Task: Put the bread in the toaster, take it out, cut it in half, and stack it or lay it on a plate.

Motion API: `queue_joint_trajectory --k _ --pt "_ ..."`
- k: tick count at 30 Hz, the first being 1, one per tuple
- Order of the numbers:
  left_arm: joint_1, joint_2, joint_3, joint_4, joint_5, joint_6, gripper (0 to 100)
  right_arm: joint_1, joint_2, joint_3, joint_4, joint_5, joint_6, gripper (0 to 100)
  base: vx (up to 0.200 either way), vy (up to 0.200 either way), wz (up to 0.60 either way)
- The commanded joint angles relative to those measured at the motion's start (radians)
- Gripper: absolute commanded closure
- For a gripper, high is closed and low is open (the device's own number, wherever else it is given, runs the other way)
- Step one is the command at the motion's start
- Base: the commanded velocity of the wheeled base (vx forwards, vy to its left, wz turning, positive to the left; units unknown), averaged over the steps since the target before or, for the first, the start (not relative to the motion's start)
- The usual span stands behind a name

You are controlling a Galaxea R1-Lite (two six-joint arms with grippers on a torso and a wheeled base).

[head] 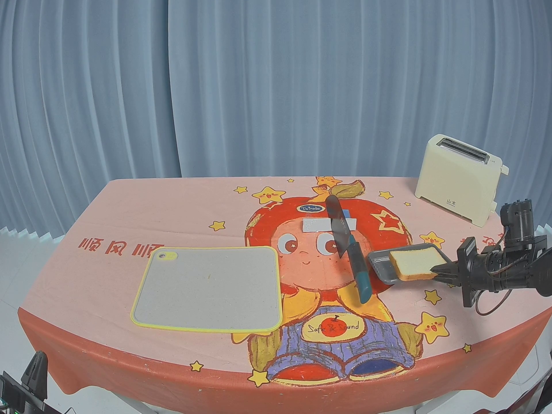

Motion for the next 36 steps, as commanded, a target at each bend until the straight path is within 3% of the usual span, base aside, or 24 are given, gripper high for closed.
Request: queue_joint_trajectory --k 1,24,36 --pt "0.000 -0.001 0.018 0.000 0.000 0.000 100 0.000 -0.024 -0.001 0.002 0.001 0.001 100 0.000 0.000 0.00" --pt "0.000 -0.001 0.018 0.000 0.000 0.000 100 0.000 -0.071 -0.004 -0.018 -0.004 -0.007 100 0.000 0.000 0.00" --pt "0.000 -0.001 0.018 0.000 0.000 0.000 100 0.005 -0.032 0.043 -0.004 -0.018 -0.097 100 0.000 0.000 0.00"
